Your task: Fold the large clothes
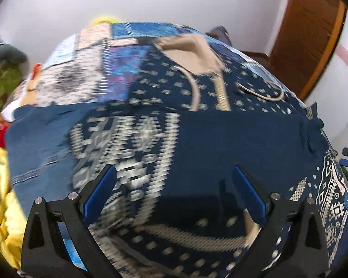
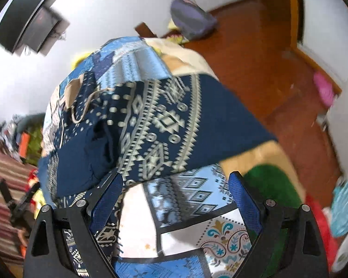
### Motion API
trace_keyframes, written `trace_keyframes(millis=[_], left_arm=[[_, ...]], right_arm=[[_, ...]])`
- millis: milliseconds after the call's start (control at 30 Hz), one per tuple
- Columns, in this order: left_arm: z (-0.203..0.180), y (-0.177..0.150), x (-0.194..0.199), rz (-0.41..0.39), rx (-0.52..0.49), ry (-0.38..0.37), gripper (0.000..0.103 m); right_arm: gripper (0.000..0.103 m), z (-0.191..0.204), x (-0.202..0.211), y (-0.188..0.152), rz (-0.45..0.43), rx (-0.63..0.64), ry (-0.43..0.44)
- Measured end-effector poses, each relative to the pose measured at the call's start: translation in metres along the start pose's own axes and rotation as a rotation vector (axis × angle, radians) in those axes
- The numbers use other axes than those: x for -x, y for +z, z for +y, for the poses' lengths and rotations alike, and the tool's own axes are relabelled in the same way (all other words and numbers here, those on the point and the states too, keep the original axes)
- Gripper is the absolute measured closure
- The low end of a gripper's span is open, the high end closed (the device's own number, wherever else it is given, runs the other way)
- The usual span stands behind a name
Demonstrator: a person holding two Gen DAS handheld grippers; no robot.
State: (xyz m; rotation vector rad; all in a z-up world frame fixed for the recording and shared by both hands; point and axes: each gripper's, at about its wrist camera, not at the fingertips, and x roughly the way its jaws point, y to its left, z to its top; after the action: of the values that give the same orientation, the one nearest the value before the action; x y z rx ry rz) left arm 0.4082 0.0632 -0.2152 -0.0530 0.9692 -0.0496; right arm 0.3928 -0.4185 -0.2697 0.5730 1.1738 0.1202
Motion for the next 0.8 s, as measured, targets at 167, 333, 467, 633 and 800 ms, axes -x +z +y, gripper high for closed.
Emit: trace_keyframes(millis=[167, 333, 467, 633, 800], left_arm=[[-0.02, 0.008, -0.031, 0.023, -0.024, -0.032, 0.003], [-0.027, 0.008, -0.056, 0.054, -0.006, -0.045, 0.003], [-0.026, 0.008, -0.056, 0.039, 0.013, -0.057, 0.003], [-0.024, 0.005, -0.038, 0.027, -0.021, -0.03, 0.003], [-0.012, 0.004, 0.005, -0.051, -0.037, 0.002, 0.003]], right_arm=[[0.012, -0.025, -0.022, 0.012, 0.0, -0.111, 0.069], [0.036, -0.031, -0.041, 0.031, -0.072, -0.162, -0.01], [0.07, -0.028, -0.043, 0.044, -0.148, -0.177, -0.083], [0.091, -0.017, -0.02, 0.051, -0.209, -0.137, -0.068], [0.095, 0.026, 0.026, 0.054, -0.308, -0.005, -0.021]])
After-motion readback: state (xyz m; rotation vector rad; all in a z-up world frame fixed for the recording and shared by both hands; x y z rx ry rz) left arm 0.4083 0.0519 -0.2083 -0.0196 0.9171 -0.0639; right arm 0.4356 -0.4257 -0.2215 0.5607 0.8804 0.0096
